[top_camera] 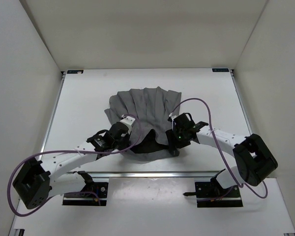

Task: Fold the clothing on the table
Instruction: Flatten the skirt out

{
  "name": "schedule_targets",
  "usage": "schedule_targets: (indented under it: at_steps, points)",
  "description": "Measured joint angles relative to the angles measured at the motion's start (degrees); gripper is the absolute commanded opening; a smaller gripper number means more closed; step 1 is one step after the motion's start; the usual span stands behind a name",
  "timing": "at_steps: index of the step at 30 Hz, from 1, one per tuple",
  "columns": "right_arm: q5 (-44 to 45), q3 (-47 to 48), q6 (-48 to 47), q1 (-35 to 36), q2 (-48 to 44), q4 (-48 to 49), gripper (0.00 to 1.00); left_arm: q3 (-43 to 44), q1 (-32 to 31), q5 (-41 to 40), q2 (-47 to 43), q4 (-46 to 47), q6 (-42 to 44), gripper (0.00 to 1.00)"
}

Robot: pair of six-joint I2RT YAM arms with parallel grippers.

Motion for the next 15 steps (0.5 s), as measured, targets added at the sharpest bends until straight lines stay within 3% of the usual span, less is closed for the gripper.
schedule_targets:
  at_steps: [4,7,15]
  points:
    - [0.85,0.17,0.59,-0.15,0.66,0.96,0.18,-0.02,1.05,-0.66,-3.76,-0.24,-0.66,0.00]
    - [1.70,0.28,0.61,-0.57,0.92,1.42,0.03,-0.02,1.55,-0.94,-6.19,-0.63,-1.44,0.00]
    - [4.76,2.91,0.57,-2.16,1.44,-0.24,0.02,-1.29,3.17,-1.51,-11.87,-4.96,-5.22,0.00]
